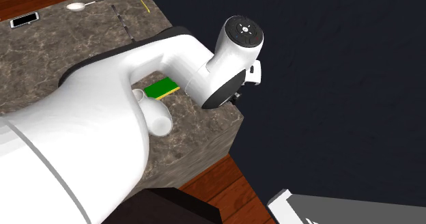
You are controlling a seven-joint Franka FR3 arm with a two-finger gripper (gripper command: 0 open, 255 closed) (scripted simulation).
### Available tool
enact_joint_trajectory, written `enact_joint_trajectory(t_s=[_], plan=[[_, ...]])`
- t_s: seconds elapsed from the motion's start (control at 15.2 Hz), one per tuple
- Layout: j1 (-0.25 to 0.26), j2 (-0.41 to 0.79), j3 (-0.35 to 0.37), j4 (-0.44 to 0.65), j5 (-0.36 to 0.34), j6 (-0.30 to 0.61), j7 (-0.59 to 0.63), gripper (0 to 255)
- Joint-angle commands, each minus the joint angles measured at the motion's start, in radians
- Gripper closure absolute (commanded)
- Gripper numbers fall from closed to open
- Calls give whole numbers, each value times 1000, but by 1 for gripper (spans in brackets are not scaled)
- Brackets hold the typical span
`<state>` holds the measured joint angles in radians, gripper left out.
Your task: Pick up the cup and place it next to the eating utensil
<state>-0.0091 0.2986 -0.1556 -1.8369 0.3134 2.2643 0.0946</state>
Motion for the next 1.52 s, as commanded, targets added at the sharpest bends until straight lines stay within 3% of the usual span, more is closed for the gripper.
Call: enact_joint_trajectory(t_s=[0.0, 0.07, 0.13, 0.73, 1.45], plan=[[-5, 50, -3, -2, -3, -6, -1, 0], [-6, 50, -3, -2, -3, -6, 0, 0], [-5, 26, -4, -28, -6, -3, -2, 255], [-6, 50, -3, -2, -3, -6, 0, 255], [3, -12, -18, 62, -35, -128, 37, 255]])
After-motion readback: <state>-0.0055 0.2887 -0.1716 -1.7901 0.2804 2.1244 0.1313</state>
